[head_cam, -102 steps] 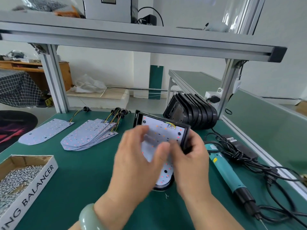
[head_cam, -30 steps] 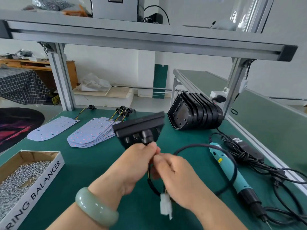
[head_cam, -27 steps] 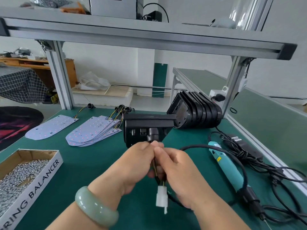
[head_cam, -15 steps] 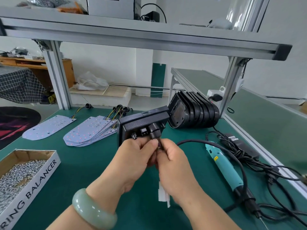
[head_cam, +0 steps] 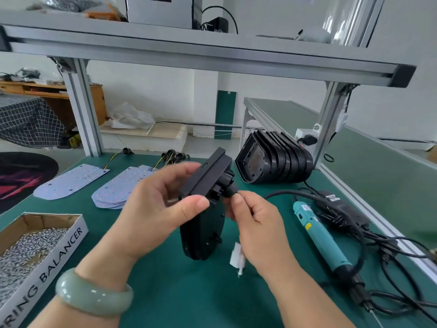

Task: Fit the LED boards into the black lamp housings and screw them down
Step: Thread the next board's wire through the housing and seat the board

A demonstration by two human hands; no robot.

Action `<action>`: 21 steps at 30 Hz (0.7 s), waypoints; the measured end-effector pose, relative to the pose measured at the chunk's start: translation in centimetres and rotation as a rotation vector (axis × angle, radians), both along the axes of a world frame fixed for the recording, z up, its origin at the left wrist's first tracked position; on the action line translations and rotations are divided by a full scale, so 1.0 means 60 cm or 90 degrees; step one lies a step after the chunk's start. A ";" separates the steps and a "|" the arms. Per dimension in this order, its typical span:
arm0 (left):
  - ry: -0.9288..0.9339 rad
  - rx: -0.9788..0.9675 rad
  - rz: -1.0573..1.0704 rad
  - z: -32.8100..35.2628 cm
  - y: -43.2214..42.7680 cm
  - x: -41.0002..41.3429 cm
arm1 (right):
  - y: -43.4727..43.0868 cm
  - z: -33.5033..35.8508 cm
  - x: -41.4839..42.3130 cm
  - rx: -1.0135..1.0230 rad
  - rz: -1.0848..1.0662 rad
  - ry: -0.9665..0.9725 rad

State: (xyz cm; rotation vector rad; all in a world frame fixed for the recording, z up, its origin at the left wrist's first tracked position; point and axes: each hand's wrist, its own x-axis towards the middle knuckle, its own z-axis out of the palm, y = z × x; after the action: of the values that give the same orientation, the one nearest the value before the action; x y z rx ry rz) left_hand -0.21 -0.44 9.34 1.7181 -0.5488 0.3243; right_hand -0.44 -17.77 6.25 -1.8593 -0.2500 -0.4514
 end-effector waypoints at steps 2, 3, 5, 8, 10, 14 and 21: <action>-0.013 0.024 -0.022 -0.001 -0.013 -0.002 | 0.000 -0.002 0.004 -0.016 -0.034 0.004; -0.025 0.051 0.000 -0.004 -0.020 -0.003 | 0.000 -0.002 0.006 -0.024 -0.054 0.008; -0.052 0.100 0.076 -0.012 -0.035 0.000 | 0.002 -0.003 0.009 -0.038 -0.082 0.002; -0.066 0.127 0.158 -0.015 -0.050 -0.001 | 0.002 -0.002 0.011 -0.054 -0.078 -0.031; -0.066 0.140 0.186 -0.014 -0.047 -0.002 | 0.000 0.001 0.012 -0.036 -0.051 -0.042; -0.042 0.146 0.206 -0.020 -0.035 0.005 | -0.004 0.005 0.012 0.017 0.007 -0.042; -0.035 0.147 0.195 -0.024 -0.040 0.006 | -0.004 -0.006 0.009 -0.012 0.022 -0.026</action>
State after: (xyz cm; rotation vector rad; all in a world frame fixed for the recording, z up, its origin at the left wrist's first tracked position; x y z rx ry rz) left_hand 0.14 -2.86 7.93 2.0268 -0.3720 0.5440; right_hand 0.10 -18.04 5.88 -1.8630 -0.3144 -0.4645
